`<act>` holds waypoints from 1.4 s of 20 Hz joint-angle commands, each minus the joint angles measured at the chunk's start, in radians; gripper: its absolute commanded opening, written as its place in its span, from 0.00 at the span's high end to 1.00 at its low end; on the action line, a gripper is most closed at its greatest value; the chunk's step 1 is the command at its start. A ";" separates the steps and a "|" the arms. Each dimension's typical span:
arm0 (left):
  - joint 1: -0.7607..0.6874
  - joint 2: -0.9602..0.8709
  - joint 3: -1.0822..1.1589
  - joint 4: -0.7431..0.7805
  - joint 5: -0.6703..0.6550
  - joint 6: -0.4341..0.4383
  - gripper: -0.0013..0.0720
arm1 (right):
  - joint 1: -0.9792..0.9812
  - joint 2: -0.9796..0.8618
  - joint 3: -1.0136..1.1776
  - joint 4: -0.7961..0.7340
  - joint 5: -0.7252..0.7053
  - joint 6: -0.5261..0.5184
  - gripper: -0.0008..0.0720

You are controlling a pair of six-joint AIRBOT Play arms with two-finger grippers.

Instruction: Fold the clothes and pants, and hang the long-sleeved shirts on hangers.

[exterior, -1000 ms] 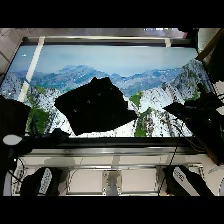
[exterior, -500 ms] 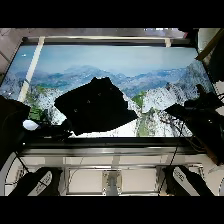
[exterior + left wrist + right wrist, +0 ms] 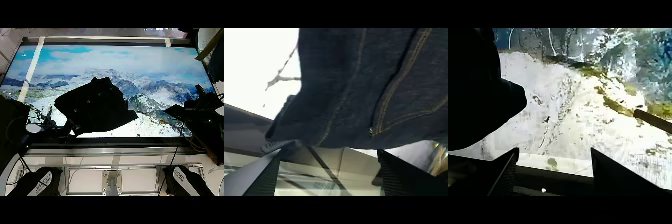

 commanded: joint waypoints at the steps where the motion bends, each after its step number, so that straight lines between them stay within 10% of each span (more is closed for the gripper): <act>1: 0.000 -0.002 -0.014 0.001 0.040 -0.004 0.09 | -0.001 0.001 0.000 0.000 0.006 0.001 0.29; 11: -0.001 -0.127 -0.014 -0.083 0.126 -0.003 0.12 | -0.001 0.001 0.000 0.000 0.003 0.002 0.29; 15: -0.001 -0.126 -0.014 -0.135 0.169 -0.003 0.71 | -0.001 0.001 0.000 0.000 0.003 0.002 0.29; 17: 0.000 -0.125 -0.012 -0.149 0.143 0.006 0.70 | -0.001 0.001 0.000 0.000 0.003 0.002 0.29; 20: 0.000 -0.093 -0.010 -0.148 0.076 0.106 0.41 | -0.001 0.001 0.000 0.000 0.004 0.001 0.29; 28: 0.000 0.062 -0.014 0.167 -0.063 -0.060 0.41 | -0.001 0.001 0.000 -0.009 0.002 0.001 0.29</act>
